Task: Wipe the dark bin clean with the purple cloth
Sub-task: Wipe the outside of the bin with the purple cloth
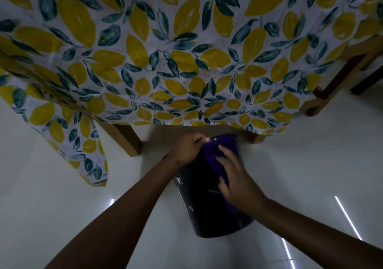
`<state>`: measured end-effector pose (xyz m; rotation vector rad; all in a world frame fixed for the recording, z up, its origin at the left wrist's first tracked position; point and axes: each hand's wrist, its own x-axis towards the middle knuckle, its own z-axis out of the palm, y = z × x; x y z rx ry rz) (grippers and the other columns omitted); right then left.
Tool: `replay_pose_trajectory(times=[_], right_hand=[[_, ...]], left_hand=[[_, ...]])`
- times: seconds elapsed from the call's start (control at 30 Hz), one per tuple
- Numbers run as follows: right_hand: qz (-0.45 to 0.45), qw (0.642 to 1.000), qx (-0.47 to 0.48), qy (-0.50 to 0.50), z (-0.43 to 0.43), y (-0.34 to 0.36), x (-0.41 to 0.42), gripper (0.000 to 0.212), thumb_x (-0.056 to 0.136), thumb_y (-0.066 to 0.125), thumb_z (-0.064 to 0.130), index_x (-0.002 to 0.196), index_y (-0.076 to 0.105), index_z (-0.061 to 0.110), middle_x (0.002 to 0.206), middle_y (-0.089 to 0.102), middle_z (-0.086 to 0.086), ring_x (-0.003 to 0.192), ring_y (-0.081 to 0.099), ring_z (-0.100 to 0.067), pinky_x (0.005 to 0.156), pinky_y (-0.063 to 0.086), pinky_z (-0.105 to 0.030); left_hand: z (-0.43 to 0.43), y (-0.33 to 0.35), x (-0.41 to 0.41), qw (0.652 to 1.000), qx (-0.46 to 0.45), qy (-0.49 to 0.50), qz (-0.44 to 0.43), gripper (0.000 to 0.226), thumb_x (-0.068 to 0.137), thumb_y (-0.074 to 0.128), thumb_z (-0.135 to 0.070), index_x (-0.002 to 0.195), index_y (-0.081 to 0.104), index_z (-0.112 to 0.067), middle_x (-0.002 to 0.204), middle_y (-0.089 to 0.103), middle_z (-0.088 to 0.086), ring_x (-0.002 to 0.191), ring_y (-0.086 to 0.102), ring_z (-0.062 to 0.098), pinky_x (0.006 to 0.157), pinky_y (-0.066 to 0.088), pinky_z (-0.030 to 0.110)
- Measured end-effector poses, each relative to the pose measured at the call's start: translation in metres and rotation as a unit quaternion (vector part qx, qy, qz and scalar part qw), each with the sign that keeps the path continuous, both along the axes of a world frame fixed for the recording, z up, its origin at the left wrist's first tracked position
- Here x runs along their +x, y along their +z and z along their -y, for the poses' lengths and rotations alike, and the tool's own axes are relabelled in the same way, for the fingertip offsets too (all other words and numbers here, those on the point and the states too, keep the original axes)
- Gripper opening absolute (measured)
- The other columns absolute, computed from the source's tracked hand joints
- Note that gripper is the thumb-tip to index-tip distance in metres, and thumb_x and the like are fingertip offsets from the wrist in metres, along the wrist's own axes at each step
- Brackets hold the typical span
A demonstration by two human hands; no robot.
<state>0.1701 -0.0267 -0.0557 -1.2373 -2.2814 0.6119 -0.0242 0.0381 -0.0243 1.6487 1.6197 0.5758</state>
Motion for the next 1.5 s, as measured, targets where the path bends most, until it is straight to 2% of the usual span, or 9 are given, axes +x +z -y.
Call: replay_pose_trajectory(times=[0.07, 0.2, 0.37, 0.5, 0.63, 0.87, 1.07, 1.33, 1.5], right_hand=[[0.091, 0.995, 0.024, 0.024, 0.0, -0.01, -0.004, 0.065, 0.091, 0.047, 0.041, 0.148, 0.031, 0.012, 0.159, 0.019, -0.004, 0.144, 0.021, -0.021, 0.115, 0.027, -0.039], [0.207, 0.973, 0.097, 0.033, -0.014, -0.007, 0.0, 0.063, 0.092, 0.038, 0.057, 0.146, 0.037, 0.024, 0.158, 0.023, 0.002, 0.136, 0.034, -0.024, 0.098, 0.036, -0.045], [0.231, 0.952, 0.158, 0.122, 0.01, -0.039, -0.001, 0.06, 0.091, 0.044, 0.046, 0.147, 0.033, 0.029, 0.16, 0.018, 0.003, 0.148, 0.012, -0.026, 0.115, 0.013, -0.052], [0.199, 0.967, 0.134, 0.09, 0.001, -0.034, 0.003, 0.063, 0.086, 0.044, 0.031, 0.148, 0.031, 0.028, 0.16, 0.017, 0.002, 0.148, 0.009, -0.022, 0.115, 0.017, -0.051], [0.163, 0.98, 0.103, 0.052, 0.003, -0.036, 0.007, 0.064, 0.088, 0.045, 0.029, 0.15, 0.028, 0.027, 0.161, 0.014, 0.002, 0.149, 0.005, -0.023, 0.115, 0.018, -0.053], [0.254, 0.918, 0.217, 0.214, 0.03, -0.051, 0.005, 0.057, 0.088, 0.045, 0.035, 0.145, 0.036, 0.032, 0.158, 0.025, 0.006, 0.148, 0.011, -0.024, 0.114, 0.017, -0.051], [0.105, 0.991, 0.078, 0.027, 0.001, -0.047, 0.01, 0.057, 0.094, 0.035, 0.025, 0.15, 0.021, 0.029, 0.16, 0.012, 0.006, 0.149, 0.004, -0.021, 0.116, 0.017, -0.052], [0.191, 0.959, 0.173, 0.118, 0.034, -0.061, 0.004, 0.057, 0.091, 0.038, 0.032, 0.147, 0.03, 0.03, 0.16, 0.017, 0.004, 0.147, 0.011, -0.024, 0.113, 0.014, -0.05], [0.01, 0.999, 0.015, -0.03, -0.006, -0.053, 0.0, 0.054, 0.099, 0.031, 0.028, 0.151, 0.019, 0.032, 0.16, 0.005, 0.01, 0.149, 0.0, -0.017, 0.117, 0.015, -0.052]], left_hand=[[0.0, 0.0, 0.0, 1.0, 0.005, 0.008, 0.023, 0.025, 0.097, 0.051, -0.029, 0.089, 0.068, -0.012, 0.085, 0.066, 0.003, 0.078, 0.059, 0.015, 0.07, 0.042, 0.027], [0.0, -0.005, -0.007, 0.999, 0.0, 0.018, 0.043, 0.024, 0.097, 0.052, -0.031, 0.086, 0.067, -0.014, 0.081, 0.066, 0.002, 0.073, 0.057, 0.012, 0.07, 0.042, 0.029], [0.003, -0.006, -0.007, 1.0, 0.01, 0.007, 0.027, 0.023, 0.098, 0.051, -0.03, 0.101, 0.07, -0.017, 0.098, 0.069, 0.002, 0.089, 0.061, 0.015, 0.082, 0.046, 0.031], [0.007, -0.002, -0.006, 1.0, 0.008, 0.009, 0.02, 0.028, 0.098, 0.05, -0.03, 0.113, 0.068, -0.015, 0.115, 0.068, 0.004, 0.101, 0.06, 0.015, 0.088, 0.044, 0.029], [0.007, 0.002, -0.004, 1.0, 0.016, -0.011, -0.002, 0.026, 0.098, 0.048, -0.032, 0.107, 0.068, -0.018, 0.105, 0.067, 0.0, 0.096, 0.06, 0.014, 0.083, 0.044, 0.028], [0.007, 0.003, -0.003, 0.999, 0.031, 0.003, -0.031, 0.027, 0.1, 0.046, -0.026, 0.102, 0.066, -0.007, 0.093, 0.062, 0.003, 0.084, 0.054, 0.016, 0.066, 0.038, 0.025], [0.009, 0.001, -0.002, 0.998, 0.053, 0.0, -0.022, 0.027, 0.098, 0.05, -0.031, 0.103, 0.07, -0.013, 0.103, 0.069, 0.007, 0.089, 0.06, 0.016, 0.073, 0.039, 0.025], [0.009, -0.009, -0.014, 0.998, 0.026, 0.042, 0.036, 0.027, 0.098, 0.051, -0.023, 0.114, 0.067, -0.009, 0.117, 0.068, 0.006, 0.106, 0.06, 0.015, 0.086, 0.043, 0.025], [0.01, -0.009, -0.013, 0.994, 0.018, 0.072, 0.086, 0.025, 0.092, 0.06, -0.032, 0.106, 0.072, -0.016, 0.104, 0.072, -0.001, 0.096, 0.063, 0.01, 0.087, 0.048, 0.028]])
